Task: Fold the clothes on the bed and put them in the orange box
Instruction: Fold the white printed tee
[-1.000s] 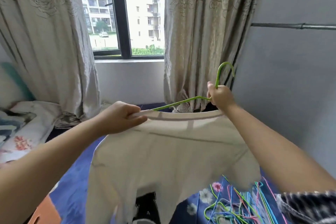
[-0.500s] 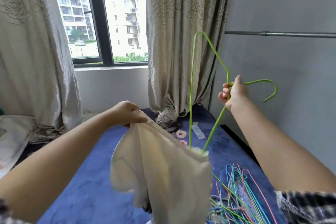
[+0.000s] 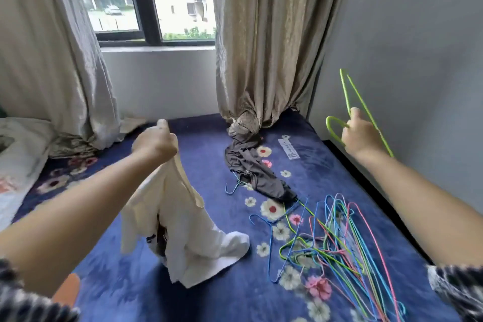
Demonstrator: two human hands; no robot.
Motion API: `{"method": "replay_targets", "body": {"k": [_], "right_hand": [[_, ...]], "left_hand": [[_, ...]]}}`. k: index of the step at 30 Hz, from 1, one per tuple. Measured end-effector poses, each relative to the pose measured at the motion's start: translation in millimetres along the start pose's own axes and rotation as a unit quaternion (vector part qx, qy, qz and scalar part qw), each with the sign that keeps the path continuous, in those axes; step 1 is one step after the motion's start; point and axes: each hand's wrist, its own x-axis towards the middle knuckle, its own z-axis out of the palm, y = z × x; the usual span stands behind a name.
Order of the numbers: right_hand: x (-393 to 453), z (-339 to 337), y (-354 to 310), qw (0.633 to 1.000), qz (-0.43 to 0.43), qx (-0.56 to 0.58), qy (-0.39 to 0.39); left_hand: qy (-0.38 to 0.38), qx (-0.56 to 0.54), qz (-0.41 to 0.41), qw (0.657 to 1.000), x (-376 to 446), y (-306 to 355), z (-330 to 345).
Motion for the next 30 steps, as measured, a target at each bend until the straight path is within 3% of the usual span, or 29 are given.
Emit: {"method": "replay_targets", "body": {"k": [3, 9, 14, 19, 23, 27, 29, 30], "right_hand": [[-18.1, 53.3, 40.8, 0.991, 0.014, -0.084, -0.100], [-51.2, 155.5, 127.7, 0.959, 0.068, -0.132, -0.243], [-57.6, 225.3, 191.3, 0.933, 0.098, -0.157, -0.308], [-61.2, 300.8, 248.6, 0.913, 0.125, -0.166, -0.350], [-63.3, 341.3, 277.8, 0.907, 0.129, -0.151, -0.372], [-58.1, 353.4, 292.0, 0.898, 0.108, -0.161, -0.396], [-53.3, 353.5, 297.3, 0.896, 0.099, -0.149, -0.406], [-49.9, 351.3, 299.9, 0.895, 0.094, -0.141, -0.412]], "left_hand": [[-0.135, 0.075, -0.017, 0.988, -22.1, 1.6, 63.6], [-0.337, 0.094, 0.027, 0.936, -74.9, 29.5, 221.7], [-0.446, 0.066, 0.042, 0.892, -101.8, 67.1, 332.0], [-0.475, 0.038, -0.054, 0.878, -116.4, 84.7, 448.0], [-0.454, 0.036, -0.112, 0.883, -127.7, 82.0, 506.9], [-0.424, 0.007, -0.068, 0.903, -125.7, 80.3, 518.5], [-0.446, -0.081, -0.055, 0.890, -118.7, 86.0, 506.8], [-0.461, -0.160, -0.090, 0.868, -115.4, 91.0, 494.2]]}}
